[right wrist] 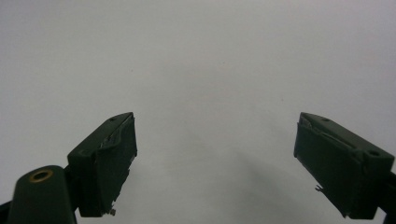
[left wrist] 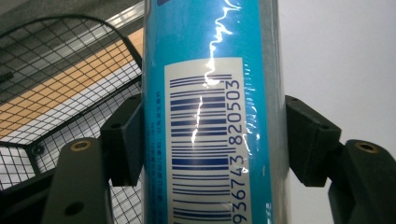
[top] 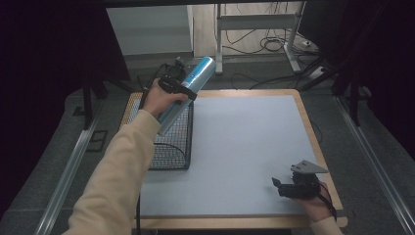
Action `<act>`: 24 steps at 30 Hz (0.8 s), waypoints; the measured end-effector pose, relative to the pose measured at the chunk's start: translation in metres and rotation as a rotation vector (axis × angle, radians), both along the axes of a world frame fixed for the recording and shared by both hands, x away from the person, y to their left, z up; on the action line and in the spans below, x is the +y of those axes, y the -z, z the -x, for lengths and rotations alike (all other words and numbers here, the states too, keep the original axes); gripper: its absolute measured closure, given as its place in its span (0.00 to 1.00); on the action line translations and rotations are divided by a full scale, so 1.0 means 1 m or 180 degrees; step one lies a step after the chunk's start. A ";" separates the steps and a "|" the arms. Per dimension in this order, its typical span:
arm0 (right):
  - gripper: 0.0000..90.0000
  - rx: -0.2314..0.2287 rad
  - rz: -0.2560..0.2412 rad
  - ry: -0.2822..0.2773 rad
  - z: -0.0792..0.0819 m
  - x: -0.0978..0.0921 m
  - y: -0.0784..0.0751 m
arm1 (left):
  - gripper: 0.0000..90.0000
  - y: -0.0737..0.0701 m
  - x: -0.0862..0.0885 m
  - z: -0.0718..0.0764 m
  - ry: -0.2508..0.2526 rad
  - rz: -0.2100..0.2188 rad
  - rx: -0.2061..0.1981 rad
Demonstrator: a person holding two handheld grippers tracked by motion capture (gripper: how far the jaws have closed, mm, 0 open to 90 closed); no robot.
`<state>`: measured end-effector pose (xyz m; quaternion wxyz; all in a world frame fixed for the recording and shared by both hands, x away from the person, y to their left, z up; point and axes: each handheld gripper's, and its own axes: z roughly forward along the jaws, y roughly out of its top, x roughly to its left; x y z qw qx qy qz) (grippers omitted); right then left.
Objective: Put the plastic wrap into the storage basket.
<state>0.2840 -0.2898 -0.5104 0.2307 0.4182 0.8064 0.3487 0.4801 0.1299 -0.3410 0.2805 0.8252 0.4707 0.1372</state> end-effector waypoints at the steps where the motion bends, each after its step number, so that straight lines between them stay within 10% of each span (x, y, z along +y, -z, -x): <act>1: 0.15 0.0000 -0.0008 0.0006 0.000 0.000 0.000 | 0.35 0.001 0.001 -0.001 -0.0004 0.0006 -0.0004; 24: 0.15 -0.0022 -0.0030 0.0028 0.000 -0.003 -0.002 | 0.35 0.037 0.017 -0.024 -0.0146 -0.0163 0.0149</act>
